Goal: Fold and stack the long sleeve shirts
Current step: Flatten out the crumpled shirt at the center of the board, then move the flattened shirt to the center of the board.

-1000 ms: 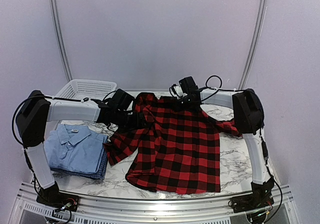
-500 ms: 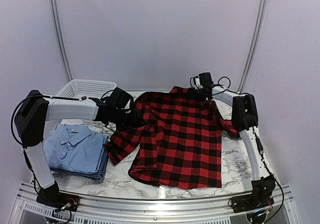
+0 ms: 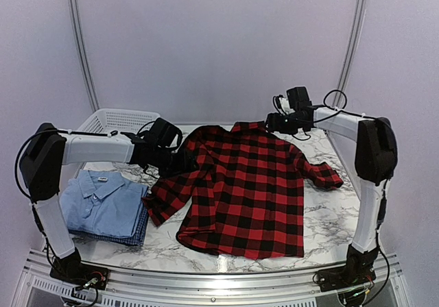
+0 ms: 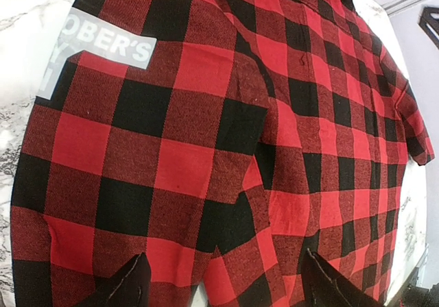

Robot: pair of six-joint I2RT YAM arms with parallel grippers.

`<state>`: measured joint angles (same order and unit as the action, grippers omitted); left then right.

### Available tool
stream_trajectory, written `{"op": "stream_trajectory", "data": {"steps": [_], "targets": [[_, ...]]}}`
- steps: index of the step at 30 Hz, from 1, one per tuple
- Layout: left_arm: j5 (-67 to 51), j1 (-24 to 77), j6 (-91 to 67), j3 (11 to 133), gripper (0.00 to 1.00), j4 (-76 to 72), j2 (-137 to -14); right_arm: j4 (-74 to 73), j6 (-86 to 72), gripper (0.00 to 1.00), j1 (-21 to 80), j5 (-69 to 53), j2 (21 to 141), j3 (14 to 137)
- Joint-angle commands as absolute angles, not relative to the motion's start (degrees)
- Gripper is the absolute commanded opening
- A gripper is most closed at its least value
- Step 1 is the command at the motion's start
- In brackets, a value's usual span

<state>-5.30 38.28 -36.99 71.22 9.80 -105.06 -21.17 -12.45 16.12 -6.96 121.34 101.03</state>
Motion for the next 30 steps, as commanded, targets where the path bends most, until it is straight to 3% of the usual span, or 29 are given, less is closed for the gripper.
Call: {"op": "stream_trajectory", "data": {"steps": [1,5,21,30], "targets": [[-5.01,37.47,-35.87,72.02,0.78,11.33,-102.96,-16.32,-15.69,0.7,17.29,-6.31,112.64,87.47],[-4.35,36.95,-35.43,71.08,0.78,11.34,-102.21,-13.28,-17.3,0.68,16.46,-6.78,109.71,79.35],[-2.09,36.47,-35.87,63.37,0.77,12.04,-99.36,-6.87,-21.04,0.66,12.78,-9.14,112.03,67.95],[-1.05,36.47,-35.6,63.45,0.77,13.61,-98.64,-9.42,-18.16,0.66,6.62,-4.9,115.31,70.38]]}}
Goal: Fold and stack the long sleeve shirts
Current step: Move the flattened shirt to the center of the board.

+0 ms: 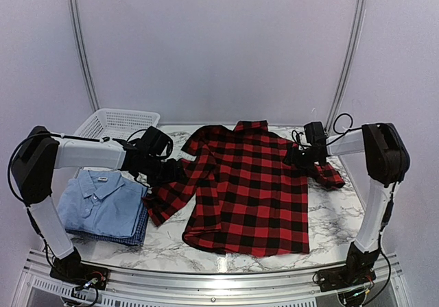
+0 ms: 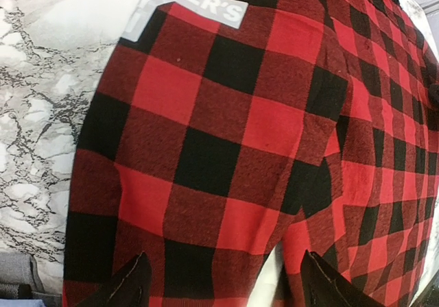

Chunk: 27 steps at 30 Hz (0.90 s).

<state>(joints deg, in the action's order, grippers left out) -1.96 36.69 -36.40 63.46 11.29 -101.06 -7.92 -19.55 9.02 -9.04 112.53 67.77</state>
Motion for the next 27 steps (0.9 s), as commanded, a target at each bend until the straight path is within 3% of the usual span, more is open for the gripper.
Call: {"op": "stream_trajectory", "data": {"steps": [1,13,22,27], "targets": [[-1.07,36.46,-35.68,63.53,0.77,13.74,-98.56,-9.99,-17.85,0.66,6.02,-3.99,115.74,71.24],[3.56,36.46,-32.0,64.48,0.74,21.58,-96.72,-19.35,-12.67,0.67,3.3,3.85,123.34,89.71],[8.96,38.52,-33.42,61.6,0.69,26.27,-93.65,-18.59,-10.73,0.69,10.88,2.64,116.29,87.85],[11.2,39.36,-36.56,58.77,0.6,28.55,-92.19,-17.02,-10.17,0.69,16.76,1.77,111.23,83.91]]}}
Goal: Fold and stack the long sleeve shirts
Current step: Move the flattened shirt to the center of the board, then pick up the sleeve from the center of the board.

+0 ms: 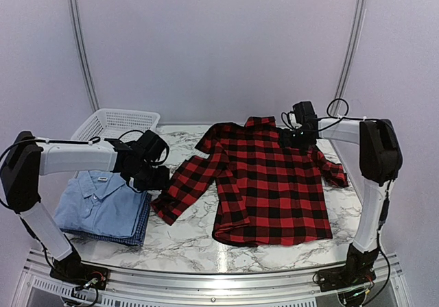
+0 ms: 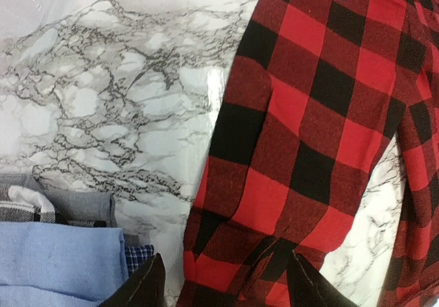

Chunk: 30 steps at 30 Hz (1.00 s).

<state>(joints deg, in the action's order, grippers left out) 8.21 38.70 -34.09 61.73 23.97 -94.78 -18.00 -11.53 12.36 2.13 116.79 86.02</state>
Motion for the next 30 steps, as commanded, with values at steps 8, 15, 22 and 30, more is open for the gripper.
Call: {"op": "stream_trajectory", "data": {"steps": [8,15,22,30], "targets": [[12.61,46.17,-51.6,54.92,0.56,28.54,-85.91,-15.47,-9.94,0.69,23.53,1.98,105.6,79.39],[18.51,50.47,-73.39,50.13,0.54,28.12,-81.56,-12.48,-10.9,0.69,24.42,-2.09,101.86,74.61],[19.89,53.91,-93.18,46.44,0.67,23.58,-81.49,-9.96,-11.75,0.69,24.46,-5.66,97.63,70.84],[25.97,54.05,-99.79,45.11,0.86,12.6,-86.51,-8.79,-11.34,0.69,24.54,-5.9,95.11,67.95]]}}
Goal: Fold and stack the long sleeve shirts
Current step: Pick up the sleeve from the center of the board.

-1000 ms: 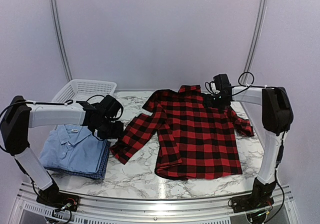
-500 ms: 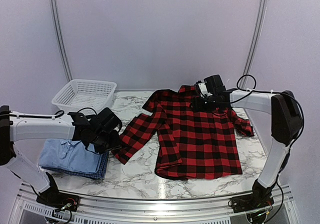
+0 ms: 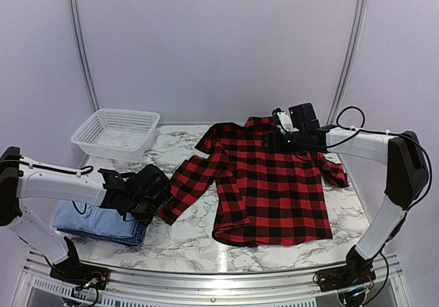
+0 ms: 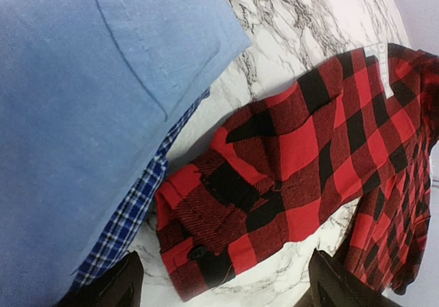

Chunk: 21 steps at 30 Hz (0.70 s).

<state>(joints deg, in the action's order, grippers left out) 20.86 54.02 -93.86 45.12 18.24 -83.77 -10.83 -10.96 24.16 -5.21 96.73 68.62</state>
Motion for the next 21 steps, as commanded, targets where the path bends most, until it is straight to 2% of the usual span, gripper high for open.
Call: {"op": "stream_trajectory", "data": {"steps": [1,10,21], "targets": [[26.71,54.05,-100.77,45.35,0.87,12.59,-87.31,-8.75,-11.34,0.69,24.52,-6.14,95.1,67.94],[28.07,54.06,-104.96,46.89,0.88,15.21,-93.18,-7.92,-12.04,0.69,24.61,-9.0,94.75,67.2],[30.12,53.64,-102.86,49.02,0.66,23.46,-96.4,-7.21,-12.13,0.69,24.61,-9.75,95.21,66.88]]}}
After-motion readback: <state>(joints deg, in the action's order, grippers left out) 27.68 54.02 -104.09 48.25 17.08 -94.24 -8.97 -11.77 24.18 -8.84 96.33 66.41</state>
